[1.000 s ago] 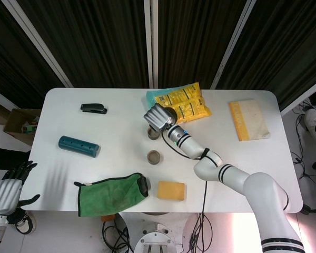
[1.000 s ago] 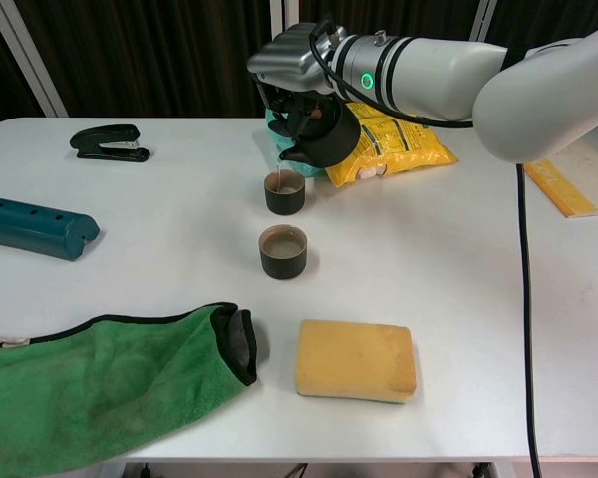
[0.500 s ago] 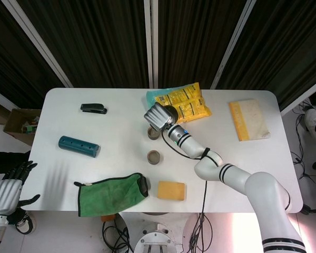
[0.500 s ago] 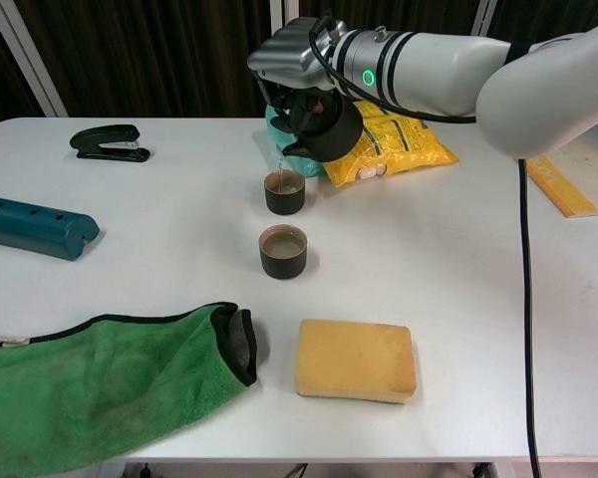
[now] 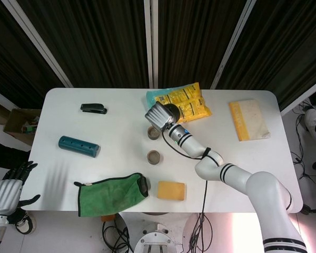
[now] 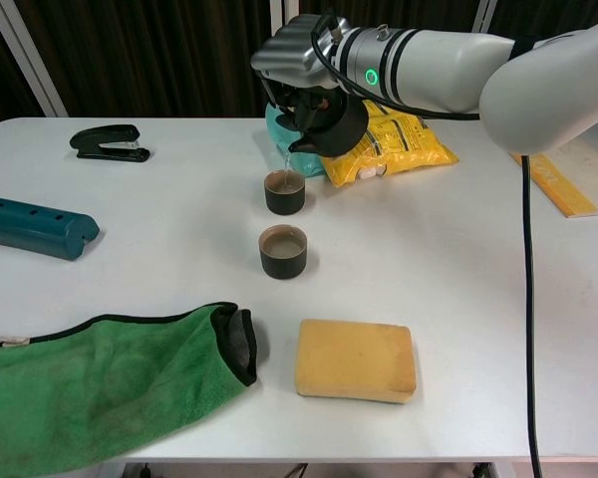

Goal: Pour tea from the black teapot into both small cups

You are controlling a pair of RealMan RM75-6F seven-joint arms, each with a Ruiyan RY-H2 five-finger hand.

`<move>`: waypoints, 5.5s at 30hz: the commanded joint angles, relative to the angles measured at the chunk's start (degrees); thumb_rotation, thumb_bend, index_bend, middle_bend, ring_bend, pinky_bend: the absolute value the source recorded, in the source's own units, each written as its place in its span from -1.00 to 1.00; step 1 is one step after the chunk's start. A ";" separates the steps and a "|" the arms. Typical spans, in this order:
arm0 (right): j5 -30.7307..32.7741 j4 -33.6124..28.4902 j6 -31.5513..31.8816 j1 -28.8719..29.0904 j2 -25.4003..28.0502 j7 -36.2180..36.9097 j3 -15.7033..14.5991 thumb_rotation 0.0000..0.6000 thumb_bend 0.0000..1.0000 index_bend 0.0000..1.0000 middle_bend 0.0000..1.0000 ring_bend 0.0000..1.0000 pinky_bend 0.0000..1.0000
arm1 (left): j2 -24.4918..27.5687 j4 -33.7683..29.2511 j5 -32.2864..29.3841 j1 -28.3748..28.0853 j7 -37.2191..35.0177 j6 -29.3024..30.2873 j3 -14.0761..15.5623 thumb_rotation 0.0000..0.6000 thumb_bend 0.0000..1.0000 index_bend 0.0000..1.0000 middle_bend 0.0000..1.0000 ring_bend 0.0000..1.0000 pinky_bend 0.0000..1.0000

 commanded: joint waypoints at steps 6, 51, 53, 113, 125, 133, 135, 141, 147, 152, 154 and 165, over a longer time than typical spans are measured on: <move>-0.16 0.20 0.04 0.15 -0.18 -0.74 -0.21 1.00 -0.08 1.00 1.00 1.00 0.14 | 0.19 -0.15 -0.02 0.04 0.03 0.21 -0.09 1.00 -0.87 -0.68 -0.76 -0.79 -0.57; 0.23 -0.22 -0.07 0.82 -0.46 -4.53 -0.50 1.00 -0.08 1.00 1.00 1.00 0.14 | 0.29 -0.20 0.09 0.05 -0.03 0.29 -0.04 1.00 -0.86 -0.68 -0.76 -0.76 -0.57; 0.25 -0.23 -0.09 0.88 -0.47 -4.62 -0.47 1.00 -0.08 1.00 1.00 1.00 0.14 | 0.21 -0.11 0.06 0.01 -0.08 0.18 -0.04 1.00 -0.86 -0.68 -0.76 -0.76 -0.57; 1.23 -20.25 11.98 -9.64 11.25 22.06 7.76 1.00 -0.11 1.00 1.00 1.00 0.14 | 0.80 -2.06 0.90 -0.12 1.42 0.96 -0.09 1.00 -0.86 -0.68 -0.76 -0.76 -0.57; -1.56 -33.46 18.83 -21.56 21.20 30.21 2.38 1.00 -0.13 1.00 1.00 1.00 0.14 | 0.75 -3.02 1.23 -0.34 2.64 0.68 0.12 1.00 -0.86 -0.68 -0.76 -0.76 -0.57; -4.96 -33.09 22.86 -28.95 23.21 34.65 -3.42 1.00 -0.13 1.00 1.00 1.00 0.14 | 0.44 -2.86 1.29 -0.47 2.87 0.30 0.30 1.00 -0.86 -0.68 -0.76 -0.76 -0.57; -6.09 -32.55 23.69 -30.40 23.07 35.65 -4.77 1.00 -0.13 1.00 1.00 1.00 0.14 | 0.33 -2.91 1.30 -0.48 2.91 0.30 0.30 1.00 -0.86 -0.68 -0.76 -0.76 -0.57; -8.79 -29.79 25.85 -33.49 21.57 37.73 -7.38 1.00 -0.13 1.00 1.00 1.00 0.14 | -0.01 -2.81 1.30 -0.77 3.23 -0.36 0.43 1.00 -0.86 -0.68 -0.76 -0.76 -0.57; -10.49 -25.53 26.62 -35.49 18.86 39.03 -9.14 1.00 -0.13 1.00 1.00 1.00 0.14 | -0.15 -2.68 1.33 -0.86 3.24 -0.50 0.51 1.00 -0.86 -0.68 -0.76 -0.76 -0.57; -11.70 -22.20 26.86 -36.29 16.59 39.92 -9.79 1.00 -0.13 1.00 1.00 1.00 0.14 | -0.17 -2.64 1.32 -0.89 3.22 -0.54 0.54 1.00 -0.86 -0.68 -0.76 -0.76 -0.57; -12.15 -20.84 26.90 -36.53 15.63 40.25 -9.98 1.00 -0.12 1.00 1.00 1.00 0.14 | -0.21 -2.63 1.32 -0.90 3.20 -0.48 0.51 1.00 -0.86 -0.68 -0.76 -0.76 -0.57; -13.75 -14.73 26.88 -37.20 11.26 42.22 -10.20 1.00 -0.13 1.00 1.00 1.00 0.14 | -0.01 -2.90 1.31 -1.05 3.53 -0.63 0.55 1.00 -0.86 -0.68 -0.76 -0.76 -0.57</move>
